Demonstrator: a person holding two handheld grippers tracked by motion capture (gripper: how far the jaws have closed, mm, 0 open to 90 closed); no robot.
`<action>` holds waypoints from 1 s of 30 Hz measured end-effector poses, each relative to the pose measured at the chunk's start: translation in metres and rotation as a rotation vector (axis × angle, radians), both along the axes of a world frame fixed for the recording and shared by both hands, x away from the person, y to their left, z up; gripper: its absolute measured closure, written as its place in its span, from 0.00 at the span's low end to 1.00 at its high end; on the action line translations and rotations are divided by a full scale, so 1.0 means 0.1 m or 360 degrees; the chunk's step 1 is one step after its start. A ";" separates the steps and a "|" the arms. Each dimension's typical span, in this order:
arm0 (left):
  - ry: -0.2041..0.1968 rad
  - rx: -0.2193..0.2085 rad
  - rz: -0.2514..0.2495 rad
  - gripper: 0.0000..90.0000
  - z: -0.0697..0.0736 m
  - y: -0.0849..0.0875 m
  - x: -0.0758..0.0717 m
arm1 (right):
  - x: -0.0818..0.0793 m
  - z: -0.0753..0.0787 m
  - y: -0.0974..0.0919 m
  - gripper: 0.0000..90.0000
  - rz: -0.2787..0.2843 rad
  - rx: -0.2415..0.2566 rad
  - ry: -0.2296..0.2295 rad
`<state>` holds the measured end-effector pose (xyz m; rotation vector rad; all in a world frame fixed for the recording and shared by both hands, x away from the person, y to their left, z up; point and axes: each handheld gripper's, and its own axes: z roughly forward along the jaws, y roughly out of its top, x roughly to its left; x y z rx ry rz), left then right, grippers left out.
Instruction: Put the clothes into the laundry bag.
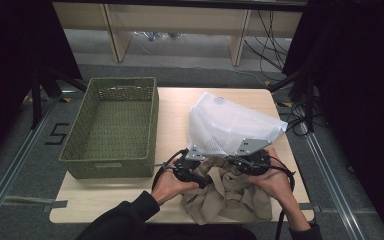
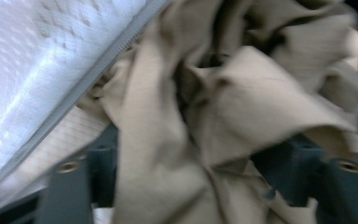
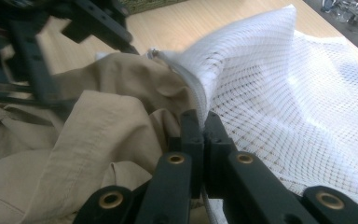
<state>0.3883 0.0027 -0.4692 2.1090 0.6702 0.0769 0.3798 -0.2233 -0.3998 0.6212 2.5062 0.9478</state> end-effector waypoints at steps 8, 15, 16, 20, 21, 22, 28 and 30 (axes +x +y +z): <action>0.0078 0.0075 -0.0071 0.16 0.01 -0.08 -0.26 | -0.01 0.01 0.00 1.00 -0.0033 0.0006 0.0017; 0.0021 0.0397 -0.0099 0.05 -0.20 -0.46 -0.33 | 0.00 0.00 0.02 1.00 -0.0011 0.0007 -0.0009; 0.0026 0.0423 -0.0107 0.00 -0.26 -0.51 -0.34 | 0.01 0.00 0.01 1.00 -0.0002 0.0004 -0.0005; -0.0146 0.0456 -0.0123 0.30 -0.33 -0.57 -0.36 | 0.01 0.01 -0.01 1.00 0.0004 -0.0001 0.0006; -0.0165 0.0430 -0.0124 0.47 -0.30 -0.54 -0.35 | 0.00 0.01 -0.02 1.00 -0.0022 -0.0002 0.0013; -0.0178 0.0417 -0.0127 0.62 -0.27 -0.51 -0.33 | 0.01 0.01 -0.03 1.00 -0.0020 -0.0005 0.0005; -0.0216 0.0307 0.0003 0.90 -0.10 -0.38 -0.22 | -0.01 0.04 -0.05 1.00 -0.0023 0.0017 0.0004; -0.0217 0.0240 0.0066 0.91 -0.04 -0.35 -0.18 | -0.02 0.07 -0.03 1.00 0.0009 0.0014 -0.0012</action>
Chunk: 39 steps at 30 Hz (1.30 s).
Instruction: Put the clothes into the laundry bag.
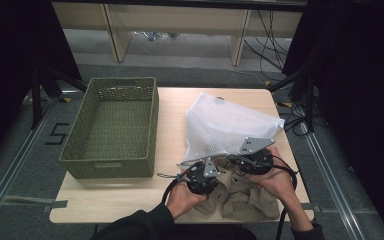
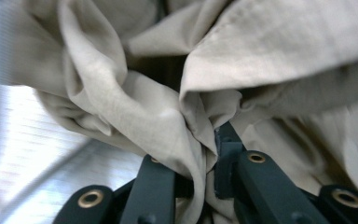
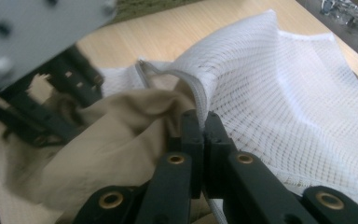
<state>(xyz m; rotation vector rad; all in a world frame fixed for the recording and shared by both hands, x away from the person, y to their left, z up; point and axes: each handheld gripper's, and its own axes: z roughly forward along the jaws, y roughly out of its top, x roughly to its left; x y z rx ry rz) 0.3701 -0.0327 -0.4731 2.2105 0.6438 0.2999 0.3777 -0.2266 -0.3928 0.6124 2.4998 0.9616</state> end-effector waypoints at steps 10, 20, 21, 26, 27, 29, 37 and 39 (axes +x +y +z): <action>-0.0097 -0.0102 0.0303 0.91 0.06 0.07 0.42 | -0.08 0.16 -0.01 1.00 0.0045 0.0059 -0.0043; 0.0085 -0.0106 0.0263 0.44 0.04 0.23 0.32 | -0.06 0.02 -0.03 1.00 0.0025 0.0020 0.0017; 0.0076 -0.0080 0.0233 0.37 0.06 0.25 0.28 | -0.07 0.02 -0.03 1.00 0.0023 0.0021 0.0021; 0.0145 -0.0049 0.0091 0.19 0.03 0.24 0.07 | -0.06 0.03 -0.02 1.00 0.0022 0.0020 0.0020; 0.0161 -0.0061 0.0069 0.17 -0.02 0.20 0.05 | -0.06 0.02 -0.02 1.00 0.0034 0.0014 0.0022; 0.0157 -0.0030 0.0089 0.16 -0.06 0.13 0.04 | -0.05 0.01 -0.01 1.00 0.0044 0.0007 0.0016; 0.0011 0.0066 0.0077 0.14 -0.20 -0.11 0.00 | -0.04 -0.02 -0.02 1.00 0.0033 0.0023 0.0014; -0.0047 0.0093 0.0065 0.42 -0.23 -0.10 0.02 | -0.04 -0.02 -0.02 1.00 0.0032 0.0022 0.0012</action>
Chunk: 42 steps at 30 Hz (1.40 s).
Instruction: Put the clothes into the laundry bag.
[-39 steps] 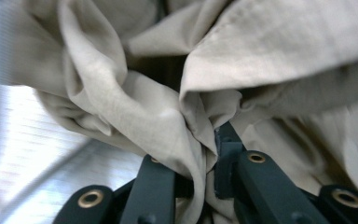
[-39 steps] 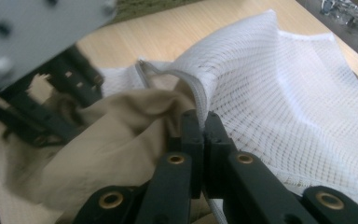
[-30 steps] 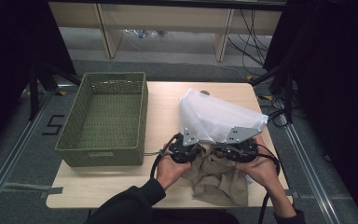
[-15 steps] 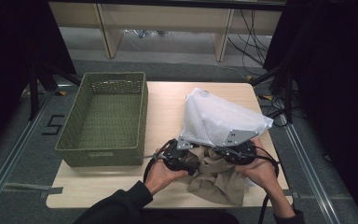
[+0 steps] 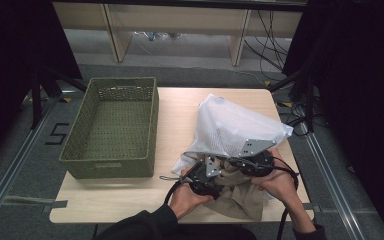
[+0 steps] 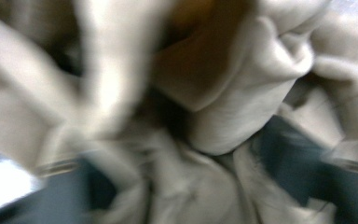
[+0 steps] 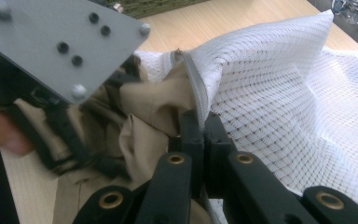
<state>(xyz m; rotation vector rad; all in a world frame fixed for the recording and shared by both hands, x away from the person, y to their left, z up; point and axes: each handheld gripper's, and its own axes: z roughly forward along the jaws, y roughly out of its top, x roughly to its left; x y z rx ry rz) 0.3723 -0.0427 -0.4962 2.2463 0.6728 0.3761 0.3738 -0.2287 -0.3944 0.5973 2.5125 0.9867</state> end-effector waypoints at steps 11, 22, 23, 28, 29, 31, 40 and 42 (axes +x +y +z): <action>-0.0141 -0.0186 0.0169 0.83 0.27 0.09 0.13 | -0.05 0.08 -0.01 1.00 0.0028 0.0011 0.0000; -0.0102 -0.0354 0.0433 0.81 0.12 0.07 0.43 | -0.09 0.03 -0.02 1.00 0.0043 0.0025 0.0038; -0.0092 -0.0367 0.0452 0.81 0.09 0.07 0.46 | -0.09 0.00 -0.02 1.00 0.0046 0.0012 0.0041; -0.0055 -0.0354 0.0430 0.74 0.08 0.14 0.49 | -0.08 -0.09 -0.02 1.00 0.0050 -0.0007 0.0077; -0.0046 -0.0343 0.0419 0.71 0.09 0.15 0.47 | -0.08 -0.10 -0.02 1.00 0.0020 0.0007 0.0070; -0.0009 -0.0335 0.0400 0.61 0.09 0.17 0.44 | -0.08 -0.12 -0.03 1.00 0.0032 -0.0002 0.0073; 0.0178 -0.0255 0.0137 0.21 0.16 0.50 0.18 | -0.05 -0.16 -0.03 1.00 0.0023 -0.0009 0.0078; 0.0200 -0.0264 0.0100 0.19 0.11 0.53 0.14 | -0.06 -0.16 -0.02 1.00 0.0000 -0.0007 0.0102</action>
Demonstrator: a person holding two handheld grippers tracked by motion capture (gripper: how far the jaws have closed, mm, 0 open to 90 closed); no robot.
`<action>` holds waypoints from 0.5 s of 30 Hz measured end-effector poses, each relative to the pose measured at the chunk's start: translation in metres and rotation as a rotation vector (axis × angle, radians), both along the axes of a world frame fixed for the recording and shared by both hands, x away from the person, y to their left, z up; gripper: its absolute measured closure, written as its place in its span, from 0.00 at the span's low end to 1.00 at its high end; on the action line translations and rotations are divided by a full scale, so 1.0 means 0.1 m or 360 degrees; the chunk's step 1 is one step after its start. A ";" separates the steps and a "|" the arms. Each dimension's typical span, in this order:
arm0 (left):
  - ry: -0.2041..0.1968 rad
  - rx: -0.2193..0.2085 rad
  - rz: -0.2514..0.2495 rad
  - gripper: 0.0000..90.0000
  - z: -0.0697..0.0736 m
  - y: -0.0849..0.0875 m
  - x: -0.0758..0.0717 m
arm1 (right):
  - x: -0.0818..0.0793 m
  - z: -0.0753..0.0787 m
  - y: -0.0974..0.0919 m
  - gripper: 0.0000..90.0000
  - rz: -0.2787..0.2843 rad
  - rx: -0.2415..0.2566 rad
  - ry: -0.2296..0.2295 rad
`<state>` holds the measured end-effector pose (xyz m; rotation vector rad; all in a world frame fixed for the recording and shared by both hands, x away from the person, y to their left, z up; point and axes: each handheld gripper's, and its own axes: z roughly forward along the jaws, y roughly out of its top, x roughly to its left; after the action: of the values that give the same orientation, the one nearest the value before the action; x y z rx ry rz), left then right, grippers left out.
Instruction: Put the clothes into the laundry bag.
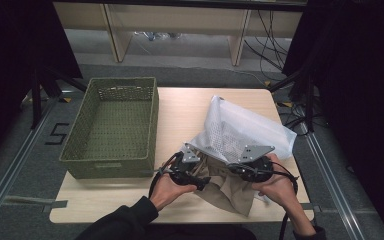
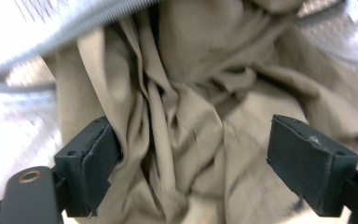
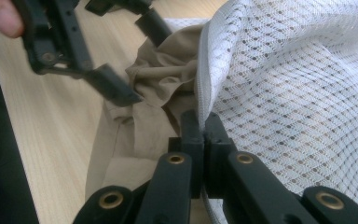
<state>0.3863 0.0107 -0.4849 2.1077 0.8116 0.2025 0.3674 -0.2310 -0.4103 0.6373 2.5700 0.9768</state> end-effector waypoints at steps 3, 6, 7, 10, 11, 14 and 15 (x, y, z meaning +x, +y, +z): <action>0.0009 0.0052 -0.0032 0.17 -0.06 -0.03 -0.04 | 0.01 -0.01 0.01 1.00 0.0026 -0.0008 -0.0016; -0.0014 0.0141 -0.0113 0.17 -0.10 -0.12 -0.06 | 0.01 -0.01 0.01 1.00 0.0020 -0.0007 -0.0011; -0.0024 0.0171 -0.0136 0.17 -0.12 -0.15 -0.06 | 0.01 -0.01 0.01 1.00 0.0022 -0.0012 -0.0017; -0.0083 0.0262 -0.0114 0.20 -0.17 -0.24 -0.04 | 0.03 -0.01 0.00 1.00 0.0041 -0.0027 -0.0055; -0.0135 0.0288 -0.0123 0.32 -0.17 -0.26 -0.03 | 0.01 -0.01 0.00 1.00 0.0025 -0.0021 -0.0028; -0.0218 0.0321 -0.0115 0.72 -0.16 -0.30 0.02 | 0.01 -0.01 0.01 1.00 0.0033 -0.0013 -0.0010; -0.0215 0.0297 -0.0091 0.80 -0.14 -0.31 0.04 | 0.01 -0.01 0.01 1.00 0.0037 -0.0013 -0.0010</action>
<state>0.3898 -0.0199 -0.4989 2.2604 0.6736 0.3991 0.3681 -0.2297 -0.4114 0.6025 2.5806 0.9735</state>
